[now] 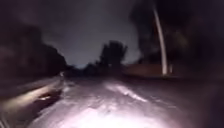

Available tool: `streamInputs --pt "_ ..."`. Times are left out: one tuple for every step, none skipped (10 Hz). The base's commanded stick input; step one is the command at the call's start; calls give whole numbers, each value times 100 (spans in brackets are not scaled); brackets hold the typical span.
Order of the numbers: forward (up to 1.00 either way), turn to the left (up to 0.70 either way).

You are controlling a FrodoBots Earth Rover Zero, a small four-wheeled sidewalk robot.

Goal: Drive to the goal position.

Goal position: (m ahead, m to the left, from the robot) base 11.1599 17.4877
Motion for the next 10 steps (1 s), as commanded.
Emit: streamInputs --pt "70 0" --pt "70 0" --pt "70 0" --pt "70 0" --pt "70 0" --pt "70 0" --pt "70 0" --pt "70 0" --pt "70 0" --pt "70 0"
